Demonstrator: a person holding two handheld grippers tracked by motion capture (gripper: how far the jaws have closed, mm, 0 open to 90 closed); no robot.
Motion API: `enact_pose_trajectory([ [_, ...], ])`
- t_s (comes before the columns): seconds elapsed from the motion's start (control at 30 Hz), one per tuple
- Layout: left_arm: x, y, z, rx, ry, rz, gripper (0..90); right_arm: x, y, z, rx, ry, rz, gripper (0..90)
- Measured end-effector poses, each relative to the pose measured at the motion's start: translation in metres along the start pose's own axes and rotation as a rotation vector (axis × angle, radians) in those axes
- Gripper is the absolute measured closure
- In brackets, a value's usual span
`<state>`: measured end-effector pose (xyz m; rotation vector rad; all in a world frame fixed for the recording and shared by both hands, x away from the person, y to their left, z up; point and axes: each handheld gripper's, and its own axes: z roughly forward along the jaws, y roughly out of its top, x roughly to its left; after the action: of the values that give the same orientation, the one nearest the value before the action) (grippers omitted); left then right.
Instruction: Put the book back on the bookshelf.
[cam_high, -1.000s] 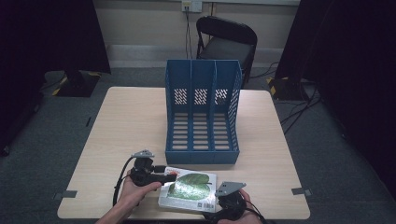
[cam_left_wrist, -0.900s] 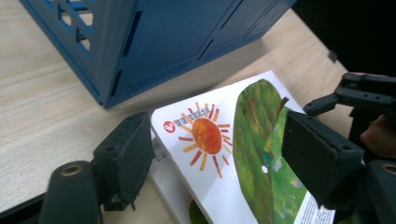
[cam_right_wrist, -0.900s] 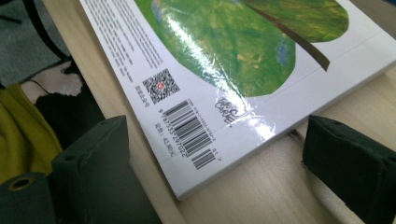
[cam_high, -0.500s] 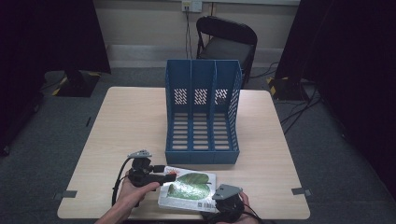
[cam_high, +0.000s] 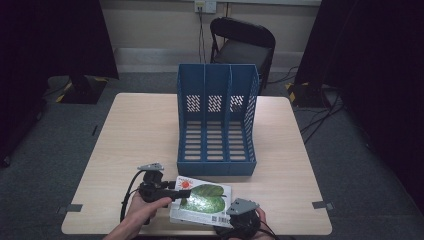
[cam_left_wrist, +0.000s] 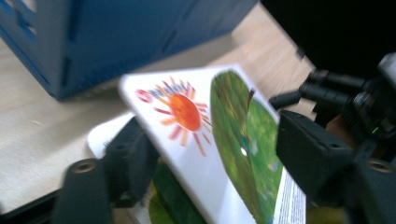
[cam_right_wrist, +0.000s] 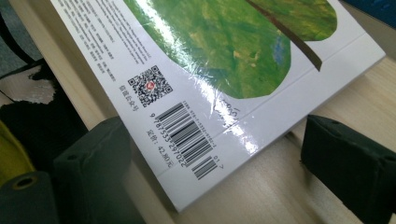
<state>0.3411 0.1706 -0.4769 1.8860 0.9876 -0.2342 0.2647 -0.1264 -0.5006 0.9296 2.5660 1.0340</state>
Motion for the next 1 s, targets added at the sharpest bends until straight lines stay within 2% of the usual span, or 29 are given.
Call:
enact_pose_trajectory([
  [0.1, -0.002, -0.001, 0.005, 0.032, -0.016, 0.006, 34.2, -0.003, 0.000, -0.001, -0.004, 0.018, 0.020, 9.1],
  [0.2, -0.003, -0.002, 0.011, 0.073, -0.043, 0.015, 40.7, -0.003, 0.001, -0.001, -0.010, 0.022, 0.014, 11.3],
  [0.3, -0.005, -0.003, 0.017, 0.099, -0.066, 0.023, 42.3, -0.004, 0.002, 0.000, -0.012, 0.033, 0.004, 12.2],
  [0.47, -0.001, -0.003, 0.018, 0.109, -0.086, 0.007, 43.2, -0.005, 0.006, 0.003, -0.009, 0.065, -0.001, 11.4],
  [0.63, 0.001, -0.003, 0.019, 0.121, -0.095, -0.016, 42.2, -0.005, 0.008, 0.006, -0.005, 0.072, -0.015, 9.2],
  [0.8, 0.002, -0.002, 0.024, 0.138, -0.104, -0.032, 37.9, -0.005, 0.011, 0.007, 0.000, 0.089, -0.021, 8.4],
  [0.87, 0.003, -0.001, 0.023, 0.131, -0.101, -0.039, 40.2, -0.004, 0.012, 0.008, 0.005, 0.083, -0.029, 8.0],
  [1.0, 0.004, -0.001, 0.020, 0.117, -0.118, -0.039, 51.2, -0.005, 0.013, 0.010, 0.001, 0.098, -0.027, 8.2],
])
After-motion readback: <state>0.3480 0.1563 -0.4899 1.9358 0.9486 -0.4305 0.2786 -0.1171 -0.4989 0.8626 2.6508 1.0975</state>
